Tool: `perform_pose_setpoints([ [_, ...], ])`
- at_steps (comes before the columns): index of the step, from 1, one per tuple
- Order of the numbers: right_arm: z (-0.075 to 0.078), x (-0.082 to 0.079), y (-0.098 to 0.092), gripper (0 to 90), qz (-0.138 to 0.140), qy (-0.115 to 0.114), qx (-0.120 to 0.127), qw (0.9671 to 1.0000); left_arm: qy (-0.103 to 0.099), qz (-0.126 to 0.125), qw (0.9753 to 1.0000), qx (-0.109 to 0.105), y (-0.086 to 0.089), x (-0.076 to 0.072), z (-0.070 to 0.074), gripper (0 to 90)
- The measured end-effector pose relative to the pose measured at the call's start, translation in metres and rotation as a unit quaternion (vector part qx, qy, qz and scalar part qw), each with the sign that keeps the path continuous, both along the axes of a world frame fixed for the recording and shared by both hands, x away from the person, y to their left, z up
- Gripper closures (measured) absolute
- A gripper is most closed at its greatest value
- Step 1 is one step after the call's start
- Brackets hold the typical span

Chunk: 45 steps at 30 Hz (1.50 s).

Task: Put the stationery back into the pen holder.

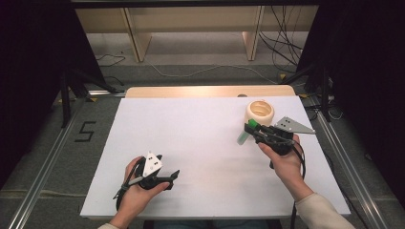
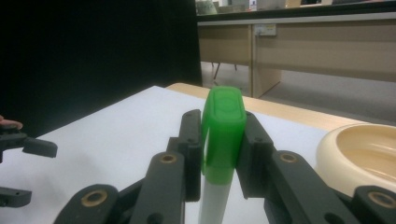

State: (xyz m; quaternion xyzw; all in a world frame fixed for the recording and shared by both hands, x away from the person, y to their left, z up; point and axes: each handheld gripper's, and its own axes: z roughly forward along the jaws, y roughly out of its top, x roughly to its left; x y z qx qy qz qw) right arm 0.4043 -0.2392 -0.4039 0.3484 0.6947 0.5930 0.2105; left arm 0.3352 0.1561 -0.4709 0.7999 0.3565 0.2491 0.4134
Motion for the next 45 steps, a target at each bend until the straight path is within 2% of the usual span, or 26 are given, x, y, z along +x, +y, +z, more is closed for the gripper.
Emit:
perform_pose_setpoints([
  [6, 0.004, 0.005, -0.005, 74.7, -0.013, -0.004, 0.003, 0.9999, -0.001, 0.002, 1.0, 0.0, 0.0, 0.0, 0.0, 18.9],
  [10, 0.008, 0.009, -0.008, 74.6, -0.021, -0.009, 0.005, 0.9997, 0.007, -0.001, 0.9999, -0.011, 0.0, 0.001, 0.0, 19.0],
  [21, 0.016, 0.018, -0.013, 74.7, -0.037, -0.019, 0.008, 0.9991, 0.002, 0.001, 1.0, -0.002, -0.001, 0.001, 0.001, 19.1],
  [45, 0.029, 0.034, -0.023, 74.7, -0.069, -0.034, 0.014, 0.9969, 0.001, 0.002, 1.0, -0.006, -0.002, 0.001, 0.001, 19.1],
])
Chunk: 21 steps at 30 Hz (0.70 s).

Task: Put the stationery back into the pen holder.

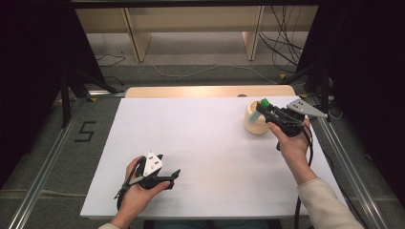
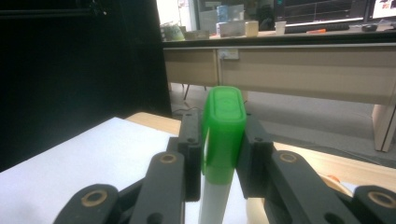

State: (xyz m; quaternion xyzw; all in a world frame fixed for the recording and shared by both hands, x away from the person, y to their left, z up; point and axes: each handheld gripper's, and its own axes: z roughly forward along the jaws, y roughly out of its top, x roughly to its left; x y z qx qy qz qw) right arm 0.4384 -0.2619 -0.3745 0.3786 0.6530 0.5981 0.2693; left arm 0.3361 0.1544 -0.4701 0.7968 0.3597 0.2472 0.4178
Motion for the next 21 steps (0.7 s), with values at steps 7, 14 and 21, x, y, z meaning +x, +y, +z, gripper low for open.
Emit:
perform_pose_setpoints([
  [7, 0.003, 0.007, -0.004, 74.6, -0.013, -0.004, 0.002, 0.9999, 0.001, -0.001, 1.0, -0.001, 0.0, 0.0, 0.0, 19.1],
  [14, 0.007, 0.012, -0.008, 74.6, -0.025, -0.01, 0.004, 0.9996, 0.001, -0.001, 1.0, -0.001, 0.0, 0.0, 0.0, 19.1],
  [21, 0.008, 0.016, -0.01, 74.6, -0.034, -0.013, 0.0, 0.9993, -0.003, 0.002, 1.0, -0.002, 0.0, 0.0, 0.001, 19.3],
])
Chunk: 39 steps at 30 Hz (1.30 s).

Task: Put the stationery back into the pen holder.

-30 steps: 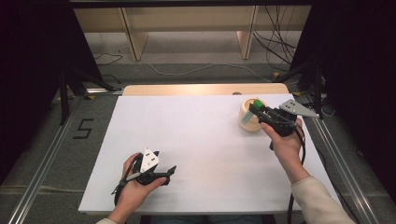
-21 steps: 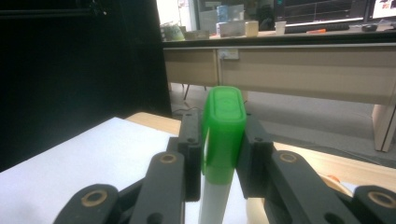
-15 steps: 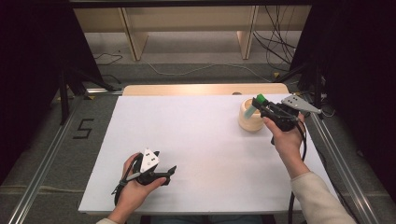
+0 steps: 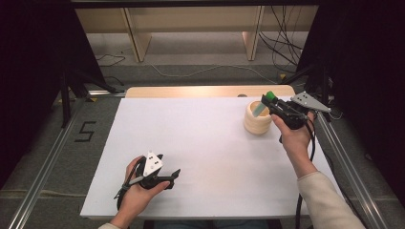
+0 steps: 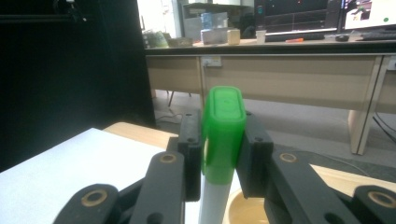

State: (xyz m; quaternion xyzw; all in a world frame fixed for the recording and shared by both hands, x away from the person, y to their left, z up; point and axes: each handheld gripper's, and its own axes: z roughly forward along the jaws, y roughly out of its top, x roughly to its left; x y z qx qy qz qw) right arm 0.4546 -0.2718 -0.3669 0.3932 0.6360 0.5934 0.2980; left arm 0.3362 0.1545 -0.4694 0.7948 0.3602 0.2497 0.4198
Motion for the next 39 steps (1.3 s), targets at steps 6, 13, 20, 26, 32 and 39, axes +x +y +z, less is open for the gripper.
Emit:
perform_pose_setpoints([
  [6, 0.0, 0.004, -0.003, 74.6, -0.009, -0.001, 0.002, 1.0, 0.003, -0.002, 1.0, 0.001, 0.0, 0.0, 0.0, 19.3],
  [13, -0.001, 0.006, -0.004, 74.6, -0.016, -0.003, -0.001, 0.9999, 0.003, -0.002, 1.0, 0.001, 0.0, 0.0, 0.0, 19.3],
  [20, -0.002, 0.011, -0.006, 74.6, -0.028, -0.007, -0.006, 0.9996, 0.004, -0.002, 1.0, 0.001, 0.0, 0.0, -0.001, 19.3],
  [26, -0.005, 0.014, -0.008, 74.5, -0.039, -0.009, -0.014, 0.9991, 0.005, -0.002, 1.0, 0.0, -0.001, 0.0, -0.001, 19.3],
  [32, -0.01, 0.02, -0.01, 74.5, -0.049, -0.008, -0.024, 0.9984, 0.004, -0.002, 1.0, 0.001, 0.0, 0.0, -0.001, 19.3],
  [39, -0.014, 0.023, -0.01, 74.5, -0.057, -0.007, -0.033, 0.9978, 0.004, -0.002, 1.0, 0.001, 0.0, 0.0, -0.001, 19.2],
])
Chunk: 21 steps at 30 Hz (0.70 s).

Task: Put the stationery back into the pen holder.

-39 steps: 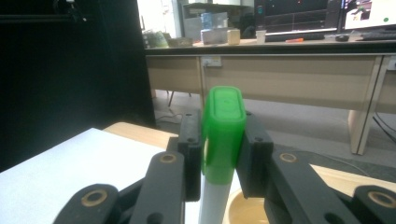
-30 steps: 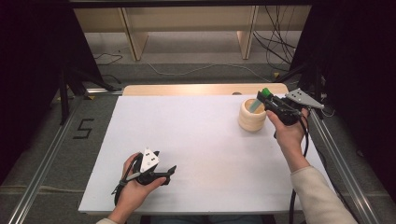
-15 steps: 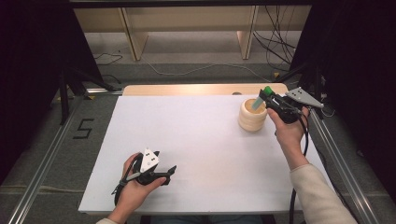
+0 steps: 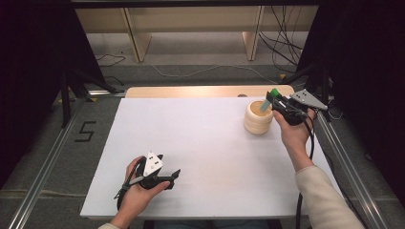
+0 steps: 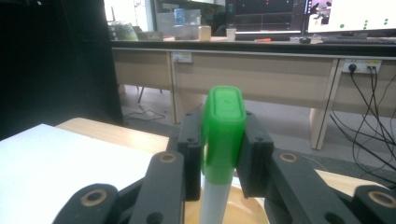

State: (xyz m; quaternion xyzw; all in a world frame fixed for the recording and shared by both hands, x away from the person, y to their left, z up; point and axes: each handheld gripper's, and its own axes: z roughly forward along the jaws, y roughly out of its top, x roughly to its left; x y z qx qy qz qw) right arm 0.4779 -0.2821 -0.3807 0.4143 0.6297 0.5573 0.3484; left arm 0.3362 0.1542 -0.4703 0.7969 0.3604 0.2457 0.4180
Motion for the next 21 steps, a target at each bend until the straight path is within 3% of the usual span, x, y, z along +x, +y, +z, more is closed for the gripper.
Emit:
perform_pose_setpoints([
  [21, -0.011, 0.009, 0.005, 74.5, -0.004, 0.009, -0.022, 0.9997, 0.0, 0.001, 1.0, -0.002, -0.001, 0.0, -0.001, 19.0],
])
